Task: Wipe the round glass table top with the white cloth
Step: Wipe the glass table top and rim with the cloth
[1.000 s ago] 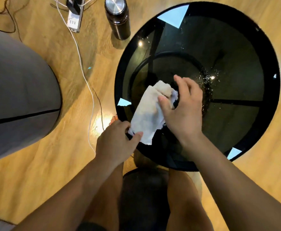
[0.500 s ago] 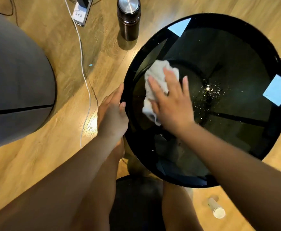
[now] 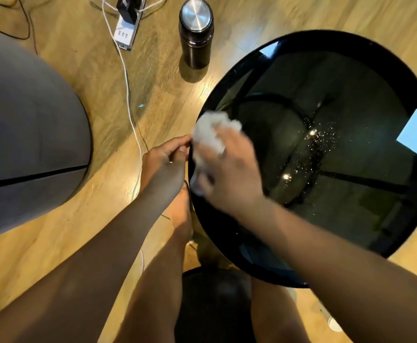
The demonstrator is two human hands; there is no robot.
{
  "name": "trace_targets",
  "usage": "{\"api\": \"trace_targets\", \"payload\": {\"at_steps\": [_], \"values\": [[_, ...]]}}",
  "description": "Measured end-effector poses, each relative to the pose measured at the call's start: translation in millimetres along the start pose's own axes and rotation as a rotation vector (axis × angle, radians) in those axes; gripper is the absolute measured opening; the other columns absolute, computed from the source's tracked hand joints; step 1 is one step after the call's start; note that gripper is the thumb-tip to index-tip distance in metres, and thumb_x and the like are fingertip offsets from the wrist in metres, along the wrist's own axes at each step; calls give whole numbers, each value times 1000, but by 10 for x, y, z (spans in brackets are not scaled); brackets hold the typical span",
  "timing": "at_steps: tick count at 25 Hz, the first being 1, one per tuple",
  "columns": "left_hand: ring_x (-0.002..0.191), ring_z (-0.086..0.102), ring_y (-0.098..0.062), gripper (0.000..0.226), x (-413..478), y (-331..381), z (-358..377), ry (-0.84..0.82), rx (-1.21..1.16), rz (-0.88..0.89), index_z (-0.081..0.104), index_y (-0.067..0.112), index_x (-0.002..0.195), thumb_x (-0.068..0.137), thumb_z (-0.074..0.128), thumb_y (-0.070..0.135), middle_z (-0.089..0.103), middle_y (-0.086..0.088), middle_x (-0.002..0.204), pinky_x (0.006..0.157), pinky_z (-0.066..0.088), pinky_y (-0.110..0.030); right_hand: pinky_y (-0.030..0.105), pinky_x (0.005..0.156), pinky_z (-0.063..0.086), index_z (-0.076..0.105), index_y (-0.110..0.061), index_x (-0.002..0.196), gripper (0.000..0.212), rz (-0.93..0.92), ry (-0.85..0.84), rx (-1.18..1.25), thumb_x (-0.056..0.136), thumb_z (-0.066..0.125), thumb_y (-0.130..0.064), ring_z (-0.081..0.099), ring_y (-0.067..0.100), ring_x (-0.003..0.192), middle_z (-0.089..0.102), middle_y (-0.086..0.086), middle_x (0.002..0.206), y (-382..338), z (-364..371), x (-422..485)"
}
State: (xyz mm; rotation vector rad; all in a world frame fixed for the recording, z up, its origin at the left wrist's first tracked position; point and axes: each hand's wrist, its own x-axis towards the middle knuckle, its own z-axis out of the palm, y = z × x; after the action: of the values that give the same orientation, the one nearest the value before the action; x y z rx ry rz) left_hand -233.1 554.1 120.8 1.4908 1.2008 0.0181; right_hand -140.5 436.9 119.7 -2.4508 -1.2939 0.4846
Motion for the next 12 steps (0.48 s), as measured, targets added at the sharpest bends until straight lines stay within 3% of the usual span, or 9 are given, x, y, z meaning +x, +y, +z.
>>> {"api": "trace_targets", "payload": {"at_steps": [3,5,7,9,11,12], "values": [[103,66,-6,31,2,33,-9,-27,25,-2,72,32,110,97,50,15,73,10,109,89,54,-25,52,103,38,69,-18,118,39,-327,-130,-94,82,66,-34,54,40,121,61,20,129,62,-8,-247],[95,66,2,29,-4,50,-5,-16,64,41,71,32,109,96,53,14,73,12,107,84,53,-20,54,103,37,71,-21,118,40,-385,-94,-180,80,69,-35,58,40,115,63,20,125,336,-167,89],[84,64,6,29,9,59,2,-17,85,50,72,30,109,95,56,11,73,16,106,72,50,-10,55,104,35,68,-23,123,44,-164,50,-247,80,67,-31,56,41,116,60,22,130,687,-394,585],[81,62,7,30,31,74,3,-19,127,27,72,31,111,94,59,10,71,19,106,65,46,-5,48,103,36,61,-30,129,47,219,188,-253,82,60,-31,51,40,122,52,19,139,1088,-650,1038],[83,63,3,30,50,89,-23,-21,154,2,73,33,110,93,62,11,72,18,107,71,53,-13,41,102,38,59,-32,130,48,499,267,-150,82,54,-30,47,35,126,47,13,144,1221,-759,1237],[85,64,0,29,61,103,-33,-24,160,-6,73,32,109,93,62,10,72,16,106,80,56,-22,40,103,40,60,-29,129,48,519,278,-118,82,54,-29,46,35,128,46,13,145,1138,-714,1238]]}}
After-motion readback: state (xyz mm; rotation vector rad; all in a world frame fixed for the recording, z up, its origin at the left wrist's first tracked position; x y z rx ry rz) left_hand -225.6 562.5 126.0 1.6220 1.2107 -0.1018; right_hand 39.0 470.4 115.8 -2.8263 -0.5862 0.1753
